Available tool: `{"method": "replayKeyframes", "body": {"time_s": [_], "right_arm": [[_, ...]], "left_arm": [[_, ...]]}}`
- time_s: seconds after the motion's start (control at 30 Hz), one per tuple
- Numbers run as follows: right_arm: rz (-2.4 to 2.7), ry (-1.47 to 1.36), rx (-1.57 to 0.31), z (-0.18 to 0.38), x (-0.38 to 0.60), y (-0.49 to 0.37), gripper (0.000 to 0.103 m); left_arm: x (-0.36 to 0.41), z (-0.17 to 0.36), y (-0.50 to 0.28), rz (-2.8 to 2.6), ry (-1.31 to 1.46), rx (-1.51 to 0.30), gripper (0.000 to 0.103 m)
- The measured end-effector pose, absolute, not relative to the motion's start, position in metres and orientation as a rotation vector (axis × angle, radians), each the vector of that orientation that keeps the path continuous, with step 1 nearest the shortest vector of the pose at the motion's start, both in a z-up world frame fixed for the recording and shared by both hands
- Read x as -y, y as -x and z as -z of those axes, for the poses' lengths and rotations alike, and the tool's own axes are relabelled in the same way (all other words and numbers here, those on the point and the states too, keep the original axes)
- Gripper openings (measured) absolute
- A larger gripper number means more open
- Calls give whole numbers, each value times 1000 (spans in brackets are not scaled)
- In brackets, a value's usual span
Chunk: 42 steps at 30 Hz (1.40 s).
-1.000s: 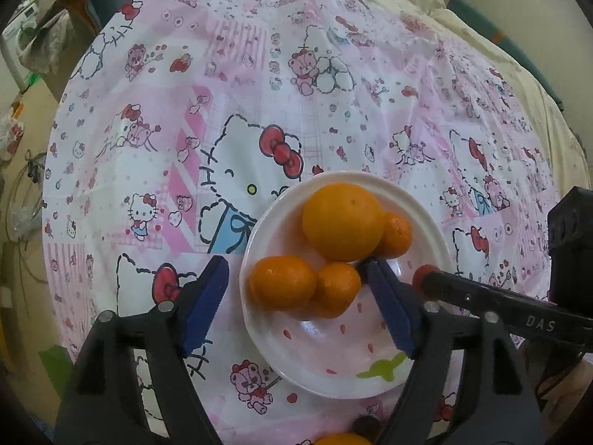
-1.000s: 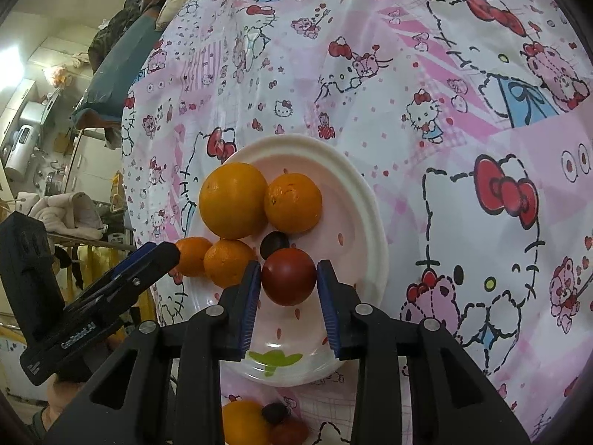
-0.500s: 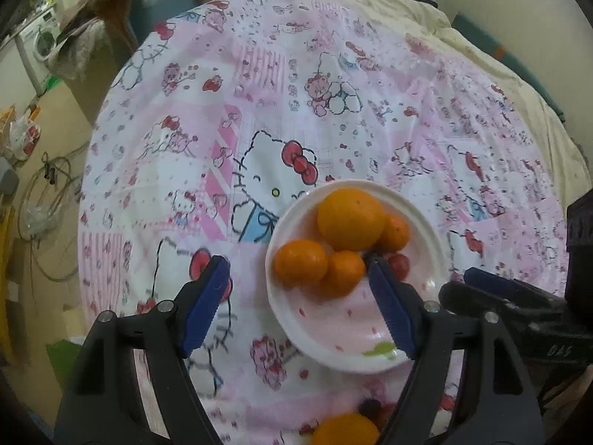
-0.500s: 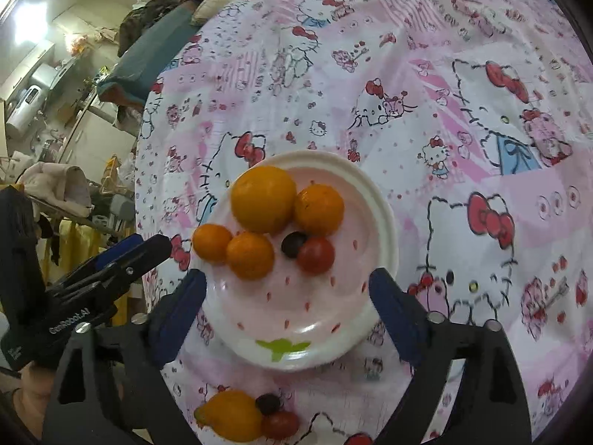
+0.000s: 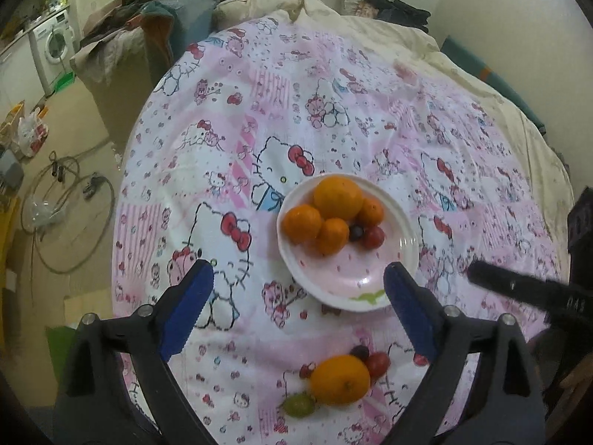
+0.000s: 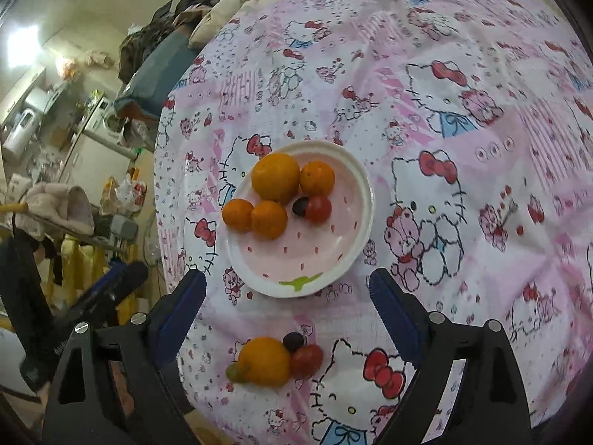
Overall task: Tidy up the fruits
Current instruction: 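Pull both tools back from the plate, then close the left tool on the large orange beside the plate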
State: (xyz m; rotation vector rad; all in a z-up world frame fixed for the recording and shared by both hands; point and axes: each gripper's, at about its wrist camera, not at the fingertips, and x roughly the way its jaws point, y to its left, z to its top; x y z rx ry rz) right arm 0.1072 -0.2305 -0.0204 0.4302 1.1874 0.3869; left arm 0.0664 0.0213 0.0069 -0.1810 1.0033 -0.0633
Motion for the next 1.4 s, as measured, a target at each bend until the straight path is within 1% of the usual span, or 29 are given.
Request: {"method": "replayKeyframes", "body": {"time_s": [0.23,0.37,0.47,0.63,0.83,1.07,1.17,1.23,1.3,1.33,1.37,1.4], "right_arm": [[-423,-425,-1225,37,241,-102,92],[-391,-487,-1245,54,261,-96,92],[-378,-520,-1255,65,273,-93,92],[-380,-568,-1282,82,279,-95,92],[-364,-463,-1287,84,267,-101,92],[-363,-453,-1290,85,263,-108,92],[-370,-451,-1290,84,259,-109,92],[-375,-443,-1289,83,256,-109,92],[-375,-435,-1287,82,253,-109,92],[-377,-434,-1287,82,253,-109,92],[-379,-433,-1287,82,252,-110,92],[-380,-432,-1288,82,251,-110,92]], "left_arm": [[-19,15,-62,23,177,-1068,91],[-10,27,-58,29,133,-1110,91],[-1,41,-59,63,124,-1174,91],[28,75,-51,174,94,-1344,91],[47,93,-41,242,3,-1442,91],[65,97,-39,297,-69,-1453,91],[73,101,-41,295,-100,-1452,84],[81,104,-43,297,-135,-1452,83],[86,106,-45,297,-152,-1450,69],[86,107,-45,296,-160,-1456,64],[85,109,-46,301,-158,-1461,61],[85,108,-46,302,-157,-1456,61]]}}
